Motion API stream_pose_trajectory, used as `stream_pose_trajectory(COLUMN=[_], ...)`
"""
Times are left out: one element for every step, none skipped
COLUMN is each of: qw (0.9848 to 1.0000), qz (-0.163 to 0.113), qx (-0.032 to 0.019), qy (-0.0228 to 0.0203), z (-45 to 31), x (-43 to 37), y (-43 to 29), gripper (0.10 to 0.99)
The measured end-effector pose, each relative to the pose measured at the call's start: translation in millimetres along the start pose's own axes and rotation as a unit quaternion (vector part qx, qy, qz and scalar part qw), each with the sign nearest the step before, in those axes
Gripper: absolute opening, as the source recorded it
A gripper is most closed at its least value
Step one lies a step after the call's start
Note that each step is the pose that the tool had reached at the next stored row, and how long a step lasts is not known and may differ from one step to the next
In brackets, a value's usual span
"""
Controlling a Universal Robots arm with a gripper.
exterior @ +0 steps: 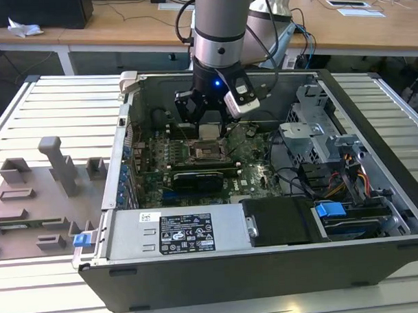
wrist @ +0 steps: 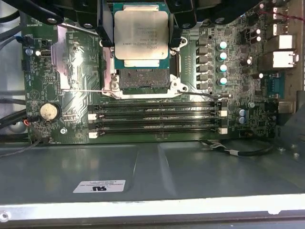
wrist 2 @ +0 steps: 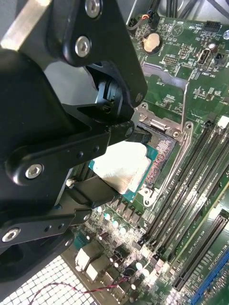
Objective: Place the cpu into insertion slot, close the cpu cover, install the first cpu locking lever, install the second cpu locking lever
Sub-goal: 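Place the cpu into insertion slot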
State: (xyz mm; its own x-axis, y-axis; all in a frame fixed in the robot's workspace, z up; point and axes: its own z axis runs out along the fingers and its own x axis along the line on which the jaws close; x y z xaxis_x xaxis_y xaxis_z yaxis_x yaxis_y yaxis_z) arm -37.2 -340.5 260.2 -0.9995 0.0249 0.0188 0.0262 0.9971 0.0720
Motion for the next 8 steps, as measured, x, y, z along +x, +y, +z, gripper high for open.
stream_pose_trajectory(qw=[1.0000,1.0000,1.0000,1.0000,1.0000,1.0000,1.0000,0.9999], qz=[0.000,0.000,0.000,0.000,0.000,0.001,0.004,0.016], qx=[0.0001,0.0001,0.0000,0.0000,0.0000,0.0000,0.0001,0.0002], qy=[0.0001,0.0000,0.0000,0.0000,0.0000,0.0000,-0.0003,-0.0012], z=[-0.1,0.0,0.1,0.1,0.1,0.1,0.1,0.1], x=[0.0,0.1,0.0,0.0,0.0,0.0,0.0,0.1], y=[0.0,0.0,0.1,0.1,0.1,0.1,0.1,0.1], gripper=[0.545,0.545,0.545,0.545,0.545,0.545,0.545,0.545])
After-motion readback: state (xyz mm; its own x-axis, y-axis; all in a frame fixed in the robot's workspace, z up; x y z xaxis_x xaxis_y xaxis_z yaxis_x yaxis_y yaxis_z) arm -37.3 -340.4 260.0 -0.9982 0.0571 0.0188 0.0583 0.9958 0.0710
